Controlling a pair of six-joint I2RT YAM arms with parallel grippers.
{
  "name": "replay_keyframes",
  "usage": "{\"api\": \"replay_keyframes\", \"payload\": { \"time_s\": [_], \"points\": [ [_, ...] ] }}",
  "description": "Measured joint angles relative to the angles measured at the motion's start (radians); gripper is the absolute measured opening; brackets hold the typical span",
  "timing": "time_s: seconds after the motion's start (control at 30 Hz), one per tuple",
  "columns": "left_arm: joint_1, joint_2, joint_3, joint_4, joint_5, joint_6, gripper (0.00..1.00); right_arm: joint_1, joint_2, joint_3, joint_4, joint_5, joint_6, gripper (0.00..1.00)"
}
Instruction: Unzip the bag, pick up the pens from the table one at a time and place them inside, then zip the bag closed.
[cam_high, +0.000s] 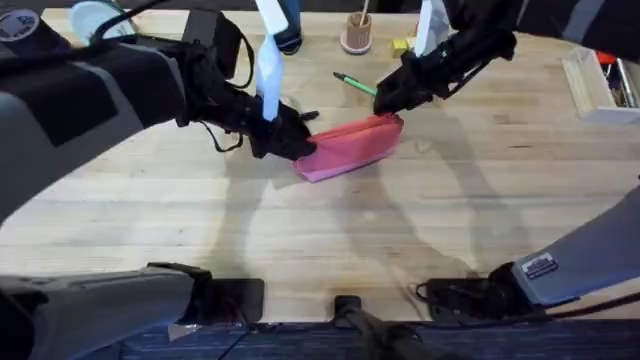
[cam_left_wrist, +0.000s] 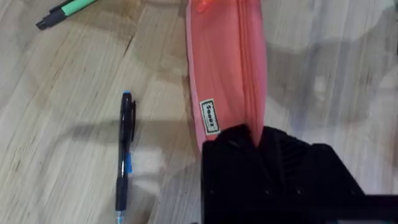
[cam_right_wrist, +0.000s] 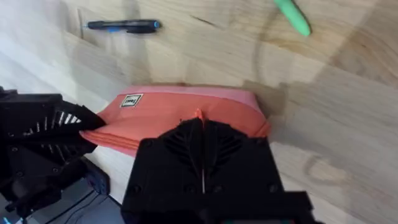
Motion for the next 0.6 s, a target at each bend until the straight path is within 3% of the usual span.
{"api": "replay_keyframes", "payload": {
  "time_s": [0.4,0.6],
  "points": [
    [0.000,0.000,0.000,0.000,0.000,0.000,0.042,-0.009,-0.005,0.001,-0.004,0.000,0.000,0.032],
    [0.000,0.000,0.000,0.000,0.000,0.000,0.041,-0.019,-0.068,0.013,-0.010,0.000,0.000,0.031]
  ]
}}
